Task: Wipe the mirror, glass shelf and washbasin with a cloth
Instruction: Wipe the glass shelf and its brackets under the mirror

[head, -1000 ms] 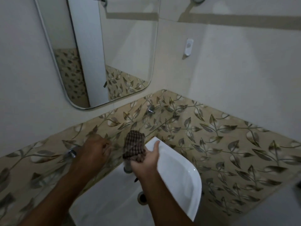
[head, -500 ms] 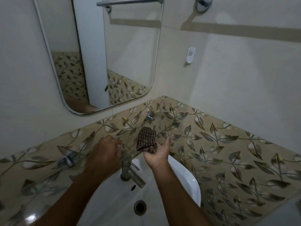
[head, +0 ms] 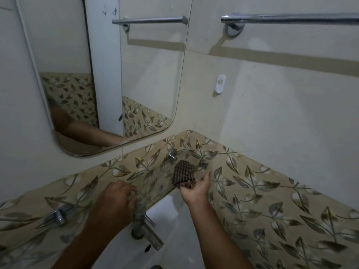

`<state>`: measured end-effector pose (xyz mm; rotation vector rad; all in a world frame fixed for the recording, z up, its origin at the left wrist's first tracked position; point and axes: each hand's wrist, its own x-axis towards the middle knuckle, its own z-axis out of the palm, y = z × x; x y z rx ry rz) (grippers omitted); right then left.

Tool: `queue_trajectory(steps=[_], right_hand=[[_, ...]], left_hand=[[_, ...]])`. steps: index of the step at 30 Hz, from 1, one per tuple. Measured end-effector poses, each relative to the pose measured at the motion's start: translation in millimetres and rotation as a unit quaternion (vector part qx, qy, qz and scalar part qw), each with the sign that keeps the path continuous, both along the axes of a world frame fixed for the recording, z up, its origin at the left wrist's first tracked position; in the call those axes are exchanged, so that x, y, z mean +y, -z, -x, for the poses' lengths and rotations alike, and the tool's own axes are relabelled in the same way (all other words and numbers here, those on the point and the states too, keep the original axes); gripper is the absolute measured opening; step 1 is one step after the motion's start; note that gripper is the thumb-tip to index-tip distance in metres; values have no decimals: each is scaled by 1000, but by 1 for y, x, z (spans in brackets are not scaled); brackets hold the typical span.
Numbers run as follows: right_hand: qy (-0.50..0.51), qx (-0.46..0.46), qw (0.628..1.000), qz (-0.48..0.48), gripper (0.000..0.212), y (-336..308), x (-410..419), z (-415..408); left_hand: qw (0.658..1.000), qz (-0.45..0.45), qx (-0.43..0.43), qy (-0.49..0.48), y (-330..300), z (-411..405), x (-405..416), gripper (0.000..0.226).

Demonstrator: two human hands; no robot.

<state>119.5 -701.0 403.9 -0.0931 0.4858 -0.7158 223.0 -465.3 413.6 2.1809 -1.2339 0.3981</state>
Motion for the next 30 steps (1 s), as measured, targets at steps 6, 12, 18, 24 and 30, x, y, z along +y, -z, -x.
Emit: queue_trajectory(steps=[6, 12, 18, 24, 30], right_hand=[[40, 16, 999, 30, 91, -4, -42, -20], [13, 16, 999, 48, 97, 13, -42, -25], [33, 0, 998, 54, 105, 9, -62, -16], [15, 28, 996, 81, 107, 11, -45, -26], [-79, -3, 994, 72, 98, 2, 58, -8]], left_hand=[[999, -42, 21, -11, 10, -20, 1, 36], [996, -75, 41, -8, 6, -21, -24, 28], [992, -100, 80, -13, 1, -14, -42, 30], [991, -96, 91, -19, -3, -11, -46, 31], [995, -74, 71, -15, -2, -7, -36, 30]])
